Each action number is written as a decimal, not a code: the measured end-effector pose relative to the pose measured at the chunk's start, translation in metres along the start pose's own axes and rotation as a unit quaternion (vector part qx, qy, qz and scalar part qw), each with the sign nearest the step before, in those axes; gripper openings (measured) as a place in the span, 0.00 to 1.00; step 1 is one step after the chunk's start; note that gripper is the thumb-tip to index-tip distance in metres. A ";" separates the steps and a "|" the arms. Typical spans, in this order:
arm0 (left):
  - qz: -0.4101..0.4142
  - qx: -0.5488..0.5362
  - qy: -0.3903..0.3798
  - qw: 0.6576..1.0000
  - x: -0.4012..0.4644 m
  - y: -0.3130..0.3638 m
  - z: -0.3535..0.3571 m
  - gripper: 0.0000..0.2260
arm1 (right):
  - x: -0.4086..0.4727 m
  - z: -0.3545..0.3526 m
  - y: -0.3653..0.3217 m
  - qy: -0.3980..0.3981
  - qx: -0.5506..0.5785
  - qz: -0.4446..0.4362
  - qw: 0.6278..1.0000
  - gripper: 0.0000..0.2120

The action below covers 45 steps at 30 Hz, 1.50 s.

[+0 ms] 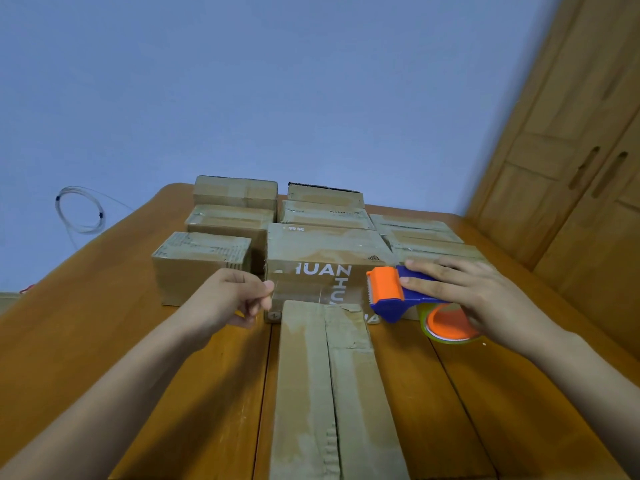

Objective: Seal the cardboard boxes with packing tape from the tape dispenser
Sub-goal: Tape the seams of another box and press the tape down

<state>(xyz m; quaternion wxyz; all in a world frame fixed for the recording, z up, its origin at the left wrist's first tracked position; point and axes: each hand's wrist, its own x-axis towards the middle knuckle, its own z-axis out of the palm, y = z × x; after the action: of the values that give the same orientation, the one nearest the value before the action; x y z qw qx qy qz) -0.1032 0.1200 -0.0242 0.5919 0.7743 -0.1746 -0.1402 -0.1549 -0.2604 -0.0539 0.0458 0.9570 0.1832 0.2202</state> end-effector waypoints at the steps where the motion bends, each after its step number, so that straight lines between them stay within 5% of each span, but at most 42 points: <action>1: -0.001 -0.001 0.003 1.000 0.000 -0.001 0.001 0.17 | -0.002 -0.017 -0.008 0.005 -0.025 -0.041 0.999 0.38; 4: -0.010 -0.004 0.009 1.000 0.001 -0.003 0.002 0.17 | -0.011 -0.065 -0.028 0.057 -0.045 -0.097 0.993 0.49; 7: -0.020 -0.006 0.015 1.000 0.002 -0.007 0.003 0.17 | -0.007 -0.058 -0.040 -0.011 -0.025 -0.074 0.997 0.55; 36: -0.003 -0.073 0.035 0.997 -0.002 -0.053 0.038 0.17 | -0.035 -0.013 -0.050 0.047 0.073 0.005 0.996 0.52; 45: 0.095 0.084 0.135 0.983 -0.007 -0.051 0.049 0.18 | -0.035 -0.013 -0.056 0.056 0.069 0.015 0.996 0.55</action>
<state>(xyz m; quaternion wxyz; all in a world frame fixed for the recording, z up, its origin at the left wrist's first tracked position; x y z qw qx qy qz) -0.1249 0.0928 -0.0863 0.5533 0.8131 -0.1770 0.0373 -0.2083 -0.2217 -0.0663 -0.0344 0.9467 0.1857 0.2610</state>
